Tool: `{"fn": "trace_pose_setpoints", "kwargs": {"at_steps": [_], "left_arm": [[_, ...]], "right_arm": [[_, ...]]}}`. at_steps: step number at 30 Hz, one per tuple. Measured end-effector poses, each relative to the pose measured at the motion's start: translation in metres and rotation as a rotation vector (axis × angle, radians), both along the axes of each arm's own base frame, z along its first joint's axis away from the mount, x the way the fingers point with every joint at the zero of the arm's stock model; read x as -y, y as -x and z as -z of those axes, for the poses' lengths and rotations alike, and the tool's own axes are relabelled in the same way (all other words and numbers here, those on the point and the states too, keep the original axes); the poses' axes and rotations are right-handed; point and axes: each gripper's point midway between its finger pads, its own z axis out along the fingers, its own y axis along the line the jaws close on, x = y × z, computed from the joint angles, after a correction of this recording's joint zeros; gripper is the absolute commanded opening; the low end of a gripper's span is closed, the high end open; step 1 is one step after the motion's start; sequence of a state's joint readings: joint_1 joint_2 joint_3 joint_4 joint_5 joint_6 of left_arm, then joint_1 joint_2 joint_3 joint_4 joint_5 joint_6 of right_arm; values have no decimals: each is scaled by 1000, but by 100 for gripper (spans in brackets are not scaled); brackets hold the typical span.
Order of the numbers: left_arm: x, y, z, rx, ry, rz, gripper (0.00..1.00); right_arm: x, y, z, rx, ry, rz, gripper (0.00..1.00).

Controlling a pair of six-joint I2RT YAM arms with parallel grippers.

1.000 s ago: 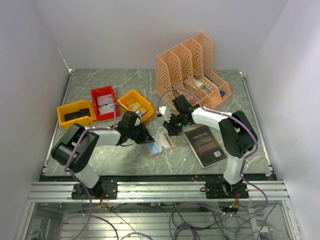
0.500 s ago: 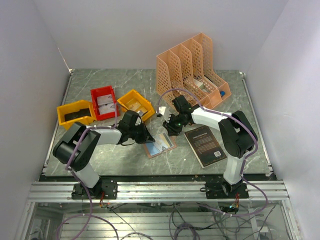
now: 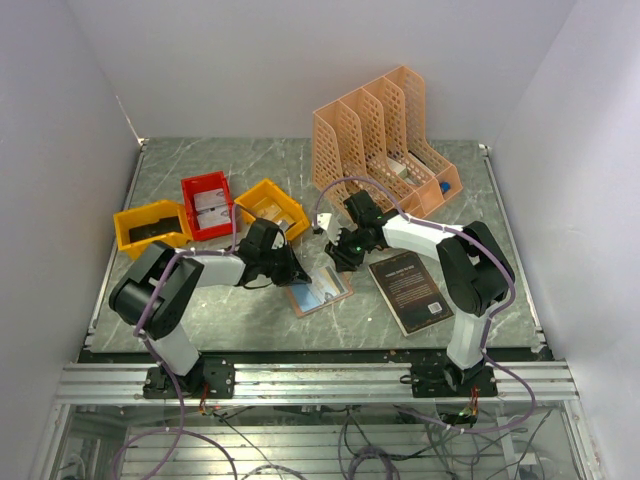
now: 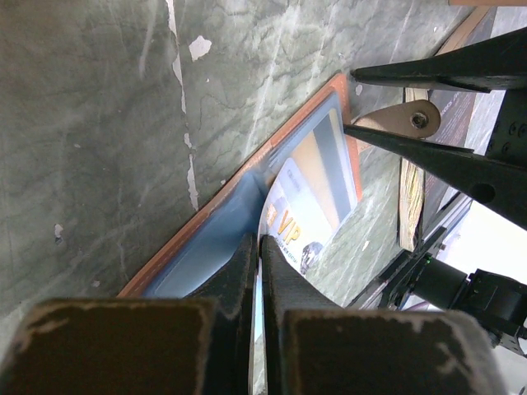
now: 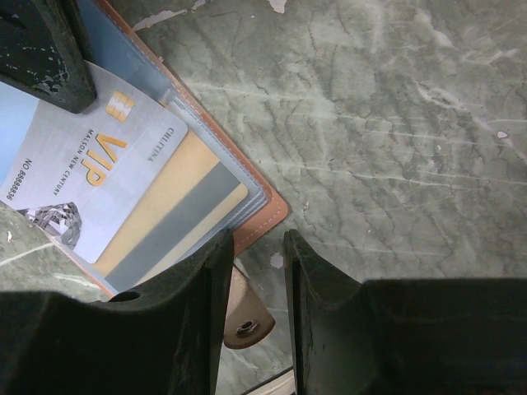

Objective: Put the credit cards into the card holder
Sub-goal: Insert the credit card into the card holder.

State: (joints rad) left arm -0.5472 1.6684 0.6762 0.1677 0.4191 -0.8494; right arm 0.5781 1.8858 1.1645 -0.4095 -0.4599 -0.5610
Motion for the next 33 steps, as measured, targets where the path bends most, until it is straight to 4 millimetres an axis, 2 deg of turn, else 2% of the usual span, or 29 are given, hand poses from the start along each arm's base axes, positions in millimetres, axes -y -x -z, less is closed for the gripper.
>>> {"fn": "trace_pose_setpoints", "kwargs": {"at_steps": [8,15,23,27,30,33], "left_arm": [[0,0,1,-1,0,1,15],[1,0,3,-5,0,3,18],[1,0,3,3,-1,12,20],[1,0,3,7,0,16,21],[1,0,3,12,-1,21,21],[1,0,3,15,-1,25,22]], "right_arm": [[-1,0,0,-2,-3,-2,36],[-1,1,-2,7,4,-12,54],[4,10,-12,35,25,-38,54],[3,16,-28,64,-7,-74,47],[-2,23,-41,83,-61,-121,27],[-11,37,-51,100,-121,-193,13]]}}
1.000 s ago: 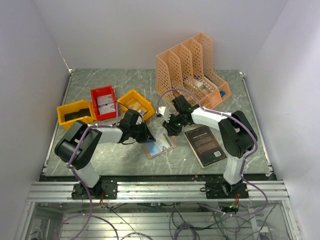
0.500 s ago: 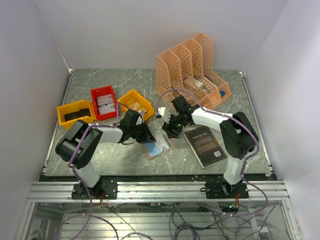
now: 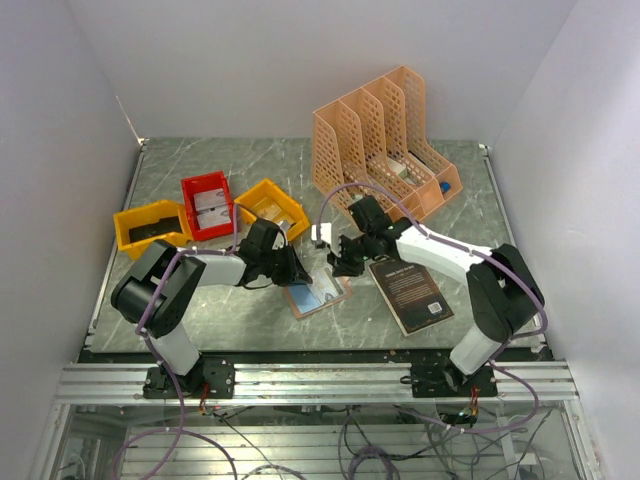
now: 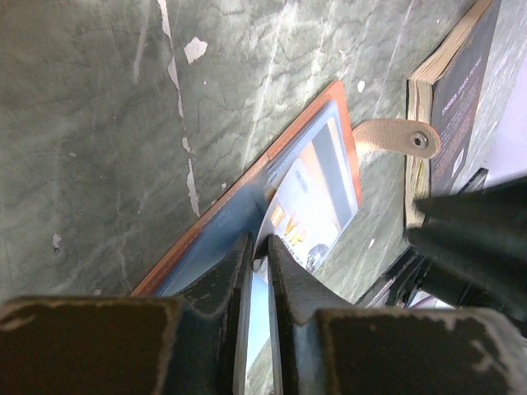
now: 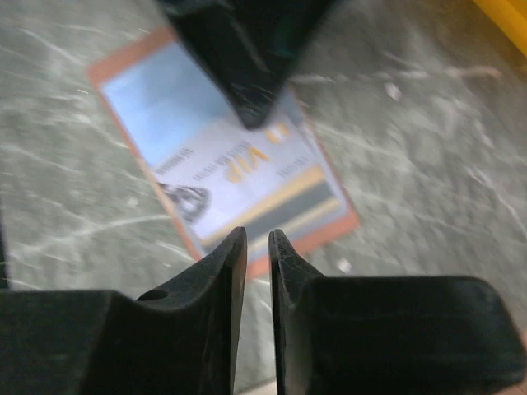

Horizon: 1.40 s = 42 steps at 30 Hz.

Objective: Put the credit cards into the card holder
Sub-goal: Insert the credit card into the card holder.

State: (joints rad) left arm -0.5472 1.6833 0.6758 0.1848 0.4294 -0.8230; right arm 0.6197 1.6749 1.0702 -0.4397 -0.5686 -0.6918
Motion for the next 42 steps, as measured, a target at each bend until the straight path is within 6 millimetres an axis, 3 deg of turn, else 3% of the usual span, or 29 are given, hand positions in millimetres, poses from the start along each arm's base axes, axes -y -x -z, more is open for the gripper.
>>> {"fn": "trace_pose_setpoints", "kwargs": {"at_steps": [8,11,15,31,42], "left_arm": [[0,0,1,6,0,7,23],[0,0,1,8,0,11,23],[1,0,1,14,0,16,25],[1,-1,0,24,3,24,26],[2,-1,1,29,10,26,29]], "right_arm": [[-43,55,3,68,-29,-247,8],[-57,65,5,132,-20,-299,9],[-58,72,18,194,25,-338,9],[-63,55,43,359,158,-300,12],[-64,46,43,394,183,-262,12]]}}
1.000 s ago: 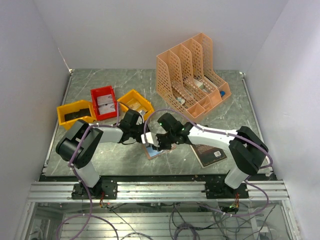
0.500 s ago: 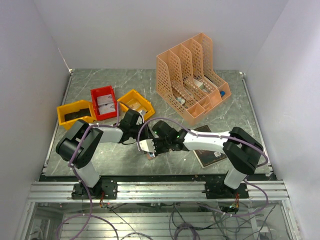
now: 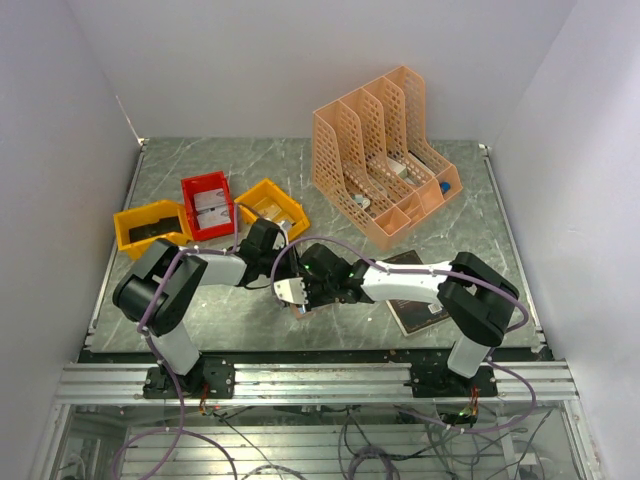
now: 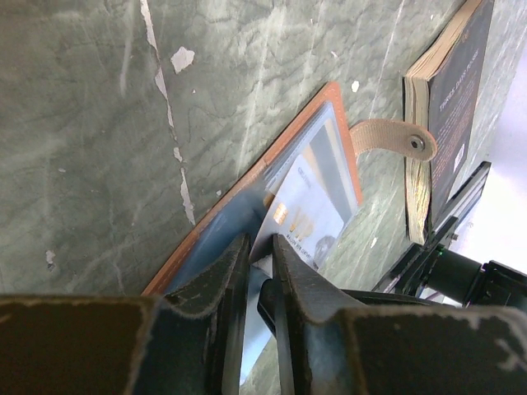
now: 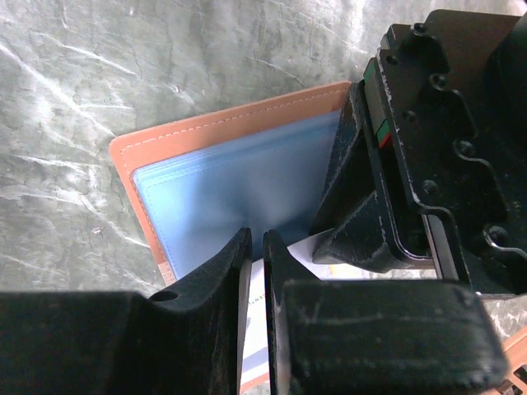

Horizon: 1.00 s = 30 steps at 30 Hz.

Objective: Put the credit cards into the card holder
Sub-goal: Insert the credit card into the card holder.

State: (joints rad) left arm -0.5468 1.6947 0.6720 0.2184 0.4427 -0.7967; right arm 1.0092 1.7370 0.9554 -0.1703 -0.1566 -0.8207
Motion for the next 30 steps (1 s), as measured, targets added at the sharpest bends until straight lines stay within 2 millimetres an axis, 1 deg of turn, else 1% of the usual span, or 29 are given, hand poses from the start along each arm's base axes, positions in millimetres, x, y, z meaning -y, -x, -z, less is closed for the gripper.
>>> {"fn": "trace_pose_setpoints", "kwargs": {"at_steps": [6,13,19,26,29,30], "left_arm": [[1,0,0,3,6,4,31],[2,-1,-1,5,10,6,36],[3,-1,-2,9,17,10,39],[-4,2,-13,35,6,-7,39],[-8,3,-26,71,8,-22,35],[-9,3,-30,81,11,-24,31]], "right_arm": [[5,-5,1,11,14,16,12],[15,-16,2,24,33,54,12],[19,-22,1,24,33,71,12],[27,-30,0,-4,27,105,15],[34,-31,-5,-59,0,126,17],[36,-32,-8,-73,-11,134,18]]}}
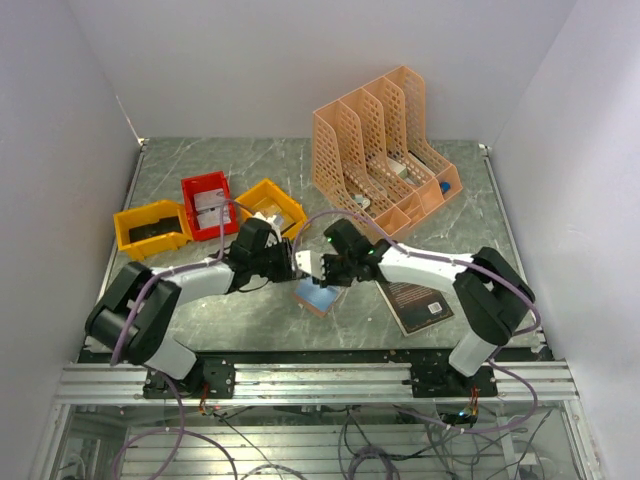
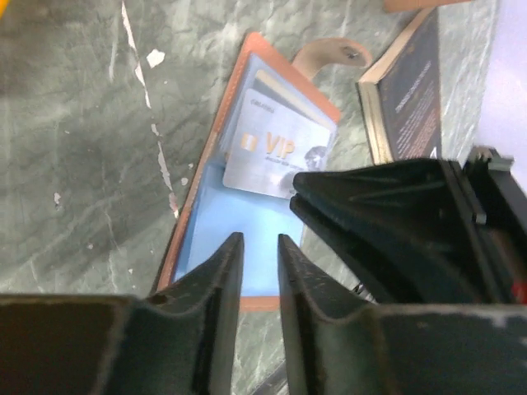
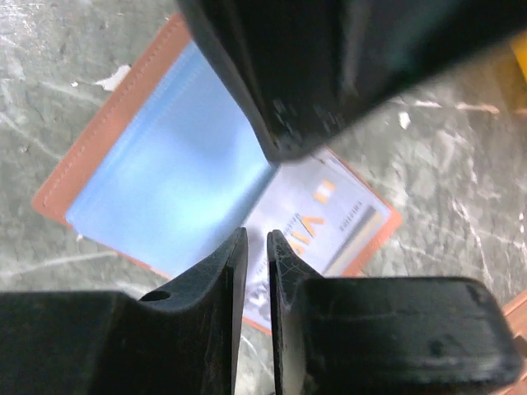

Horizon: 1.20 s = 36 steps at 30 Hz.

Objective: Put the credit cards into the card holder
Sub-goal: Insert the credit card into the card holder.

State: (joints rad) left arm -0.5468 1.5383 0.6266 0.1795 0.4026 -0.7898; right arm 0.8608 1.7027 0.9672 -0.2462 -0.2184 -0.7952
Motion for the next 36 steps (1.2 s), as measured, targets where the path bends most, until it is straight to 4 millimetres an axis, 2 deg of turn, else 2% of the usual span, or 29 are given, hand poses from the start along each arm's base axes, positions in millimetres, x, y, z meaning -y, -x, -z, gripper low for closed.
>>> {"fn": "trace_pose_setpoints", "kwargs": {"at_steps": [3,5,9,13,20,27,36], "left_arm": [[-4,0,-17,50,15,-19,15],[-5,1,-22,65,26,-25,7],[-9,10,-17,44,43,-43,7],[-10,18,-9,4,52,-64,7],[6,18,-12,8,102,-70,7],[14,22,17,-59,73,-81,7],[24,19,28,-79,63,-79,7]], "right_arm": [[10,-8,-14,-74,-74,46,19],[16,-20,-26,-99,-123,87,19],[28,-39,-38,-113,-169,156,16],[36,-43,-30,-140,-135,195,12],[59,-51,-7,-166,-50,275,11],[71,-55,11,-180,19,315,11],[77,-58,16,-200,37,334,10]]}}
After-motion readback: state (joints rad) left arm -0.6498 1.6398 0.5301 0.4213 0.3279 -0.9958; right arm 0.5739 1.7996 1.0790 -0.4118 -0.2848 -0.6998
